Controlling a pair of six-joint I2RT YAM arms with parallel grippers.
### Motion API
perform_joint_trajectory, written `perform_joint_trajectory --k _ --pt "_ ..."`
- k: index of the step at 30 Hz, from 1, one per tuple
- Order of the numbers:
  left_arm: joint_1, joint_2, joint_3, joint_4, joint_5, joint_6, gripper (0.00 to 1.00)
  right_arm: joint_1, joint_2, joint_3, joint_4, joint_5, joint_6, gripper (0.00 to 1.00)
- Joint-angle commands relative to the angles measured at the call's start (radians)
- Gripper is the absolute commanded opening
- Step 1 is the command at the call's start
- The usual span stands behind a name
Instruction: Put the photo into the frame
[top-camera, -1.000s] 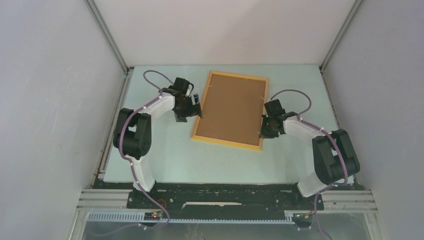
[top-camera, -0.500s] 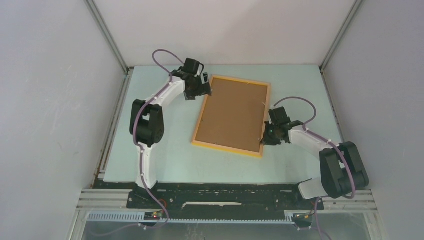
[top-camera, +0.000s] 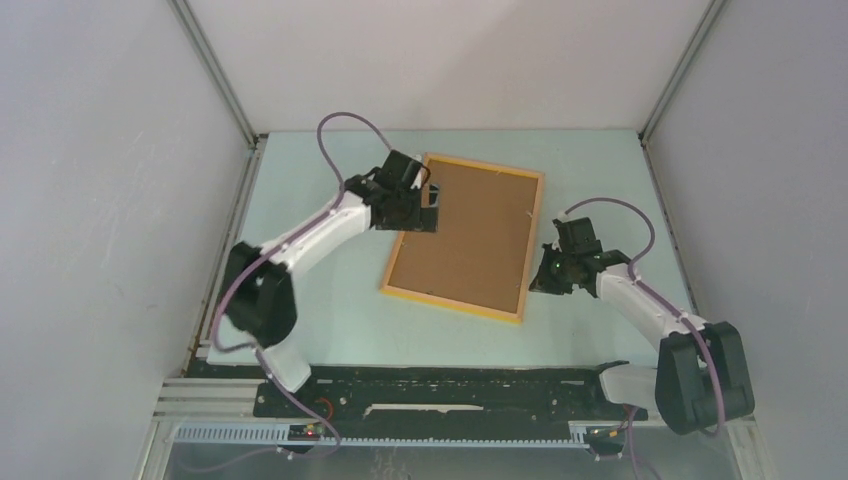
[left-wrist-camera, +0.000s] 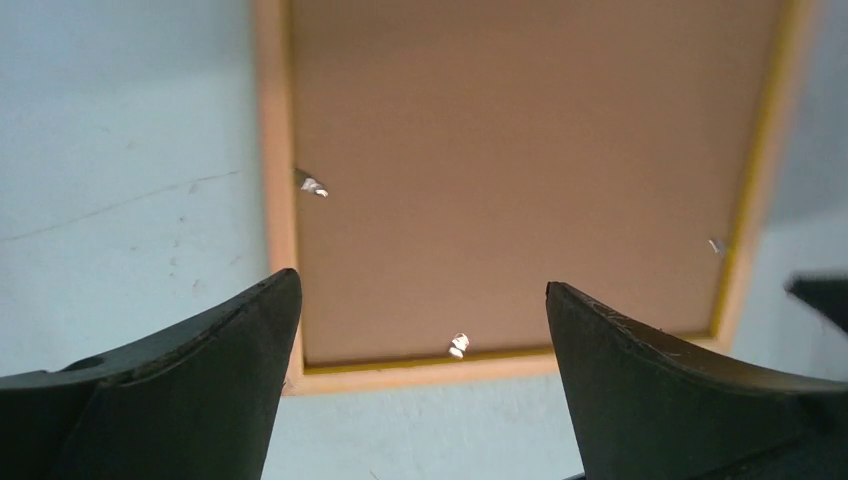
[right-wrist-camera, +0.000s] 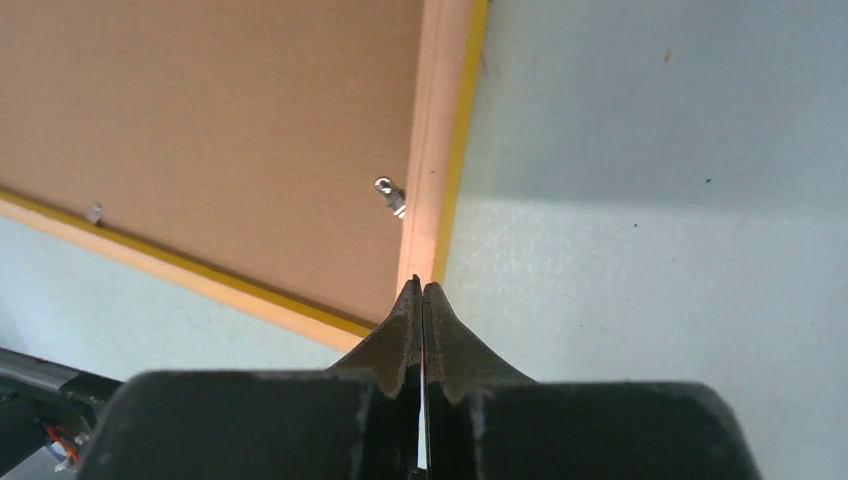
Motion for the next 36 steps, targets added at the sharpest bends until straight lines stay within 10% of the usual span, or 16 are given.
perform_joint_trajectory --k 1,8,13,15,36 --pt "-0.125 -0.268 -0.221 0.193 -0.006 0.127 1.0 0.0 -0.061 0.042 -0.016 -0.04 -0.004 0.0" --pt "-0.457 -0.579 -0.656 0.557 -0.127 0.329 1.0 -0.016 -0.067 0.067 -0.055 -0.064 0.024 0.04" --pt "-0.477 -0.609 -0.696 0.561 -0.02 0.248 1.0 0.016 0.037 0.096 -0.103 -0.062 0.02 0.55" --pt "-0.484 -0.628 -0.721 0.596 0.007 0.241 1.0 0.029 0.094 0.126 -0.153 -0.048 0.019 0.6" --pt "-0.666 -0.592 -0.797 0.684 -0.195 0.412 1.0 0.136 0.405 0.281 -0.305 0.03 0.01 0.43"
